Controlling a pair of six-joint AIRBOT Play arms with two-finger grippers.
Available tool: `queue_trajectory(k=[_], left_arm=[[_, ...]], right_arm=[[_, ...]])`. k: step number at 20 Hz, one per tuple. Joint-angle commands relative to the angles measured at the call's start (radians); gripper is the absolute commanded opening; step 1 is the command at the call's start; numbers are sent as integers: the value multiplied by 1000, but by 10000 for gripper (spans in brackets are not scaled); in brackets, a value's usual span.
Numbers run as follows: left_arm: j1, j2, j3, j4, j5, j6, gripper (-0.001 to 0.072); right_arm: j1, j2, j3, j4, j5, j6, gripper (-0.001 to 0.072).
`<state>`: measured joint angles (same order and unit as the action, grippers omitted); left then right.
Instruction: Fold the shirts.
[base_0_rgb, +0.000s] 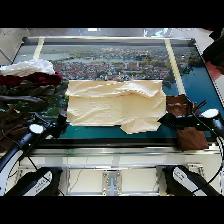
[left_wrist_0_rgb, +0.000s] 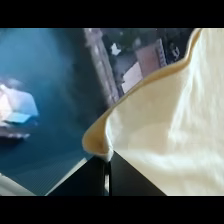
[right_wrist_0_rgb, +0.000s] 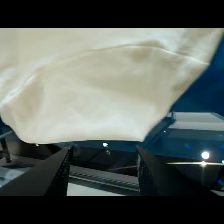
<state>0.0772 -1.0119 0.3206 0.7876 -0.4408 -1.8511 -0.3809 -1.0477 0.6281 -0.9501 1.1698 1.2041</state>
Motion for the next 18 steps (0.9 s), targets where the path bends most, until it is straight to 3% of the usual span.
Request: queue_trajectory(k=[1,3,5,15,16,18], left_arm=[[-5,-3,1,-3,18,35,11],[-5,-3,1,-4,9,42,12],[-5,-3,1,-4,7,42,11],[-5,-3,1,-3,7,42,12],[-5,-3,1,-3,7,42,12],[-5,-3,1,-3,7,42,12]], right_arm=[[2,-1,-29,-113,-61,107,448],[16,-5,-82,-6,-147,73,448],[32,-31,-119,-2,-201,74,448],[36,-162,-132,168,-218,-25,442],[53,-172,-132,180,-219,-43,382],[103,-183,-132,180,-220,-47,360]])
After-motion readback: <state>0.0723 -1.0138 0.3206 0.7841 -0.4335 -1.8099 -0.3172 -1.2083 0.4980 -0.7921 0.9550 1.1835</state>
